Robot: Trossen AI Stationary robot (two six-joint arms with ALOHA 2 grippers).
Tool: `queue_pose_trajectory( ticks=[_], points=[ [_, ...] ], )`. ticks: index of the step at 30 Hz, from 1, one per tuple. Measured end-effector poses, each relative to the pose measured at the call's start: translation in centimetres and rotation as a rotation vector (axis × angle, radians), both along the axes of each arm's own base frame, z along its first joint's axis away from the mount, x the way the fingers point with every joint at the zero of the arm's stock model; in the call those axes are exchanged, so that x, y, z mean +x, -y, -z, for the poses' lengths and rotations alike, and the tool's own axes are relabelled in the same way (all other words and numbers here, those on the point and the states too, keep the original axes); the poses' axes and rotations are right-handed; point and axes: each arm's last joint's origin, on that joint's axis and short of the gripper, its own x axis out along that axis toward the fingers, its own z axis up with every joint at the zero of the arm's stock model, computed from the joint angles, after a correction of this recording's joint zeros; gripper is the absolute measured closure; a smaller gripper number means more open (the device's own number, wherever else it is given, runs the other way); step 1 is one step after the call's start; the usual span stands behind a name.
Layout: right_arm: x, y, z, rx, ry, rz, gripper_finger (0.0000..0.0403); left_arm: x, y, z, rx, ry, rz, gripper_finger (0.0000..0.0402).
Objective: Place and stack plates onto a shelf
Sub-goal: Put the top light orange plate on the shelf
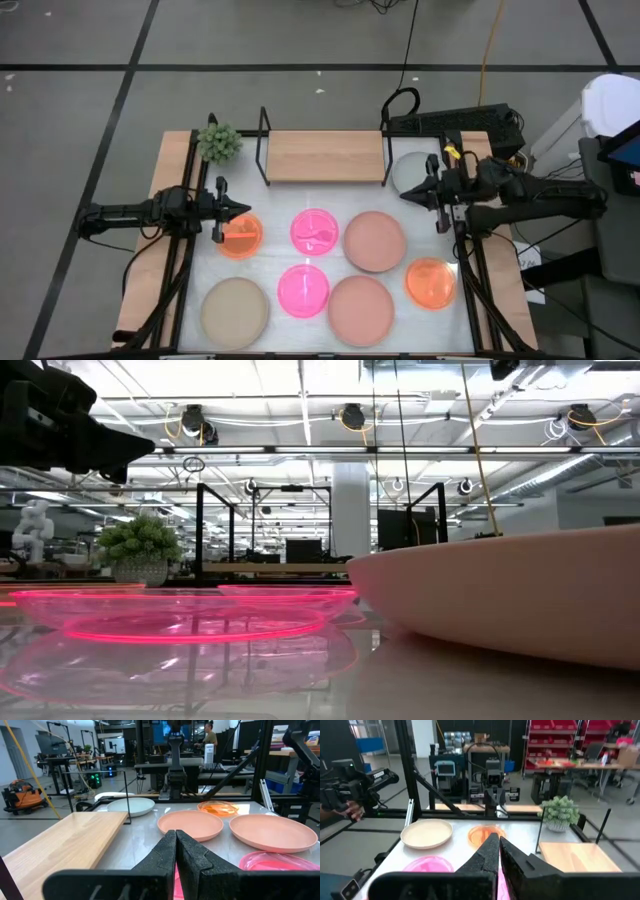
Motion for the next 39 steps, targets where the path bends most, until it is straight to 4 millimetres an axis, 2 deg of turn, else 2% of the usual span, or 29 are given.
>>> queue_pose_trajectory(
  ticks=[7, 16, 24, 28, 33, 39],
  points=[
    [1.3, 0.0, -3.3, 0.058, -0.123, 0.010, 0.0403, 0.0, 0.0, 0.0, 0.000, 0.001, 0.000, 0.0387],
    [2.8, 0.1, -5.2, 0.097, -0.256, 0.051, 0.0403, 0.0, 0.0, 0.0, 0.001, 0.001, 0.000, 0.0387],
    [3.5, 0.4, -4.6, 0.075, -0.358, 0.163, 0.0403, 0.0, 0.0, -0.3, -0.004, 0.035, -0.001, 0.0387],
    [4.0, 0.3, -3.8, 0.119, -0.430, 0.181, 0.0403, -0.1, 0.0, -0.9, -0.096, 0.083, 0.008, 0.0387],
    [4.8, 0.3, -2.8, 0.146, -0.514, 0.199, 0.0403, -0.5, 0.0, -2.9, -0.151, 0.076, 0.009, 0.0387],
    [5.9, 0.3, -1.1, 0.142, -0.553, 0.201, 0.0403, -1.3, 0.1, -8.2, -0.196, 0.023, 0.005, 0.0387]
  ],
)
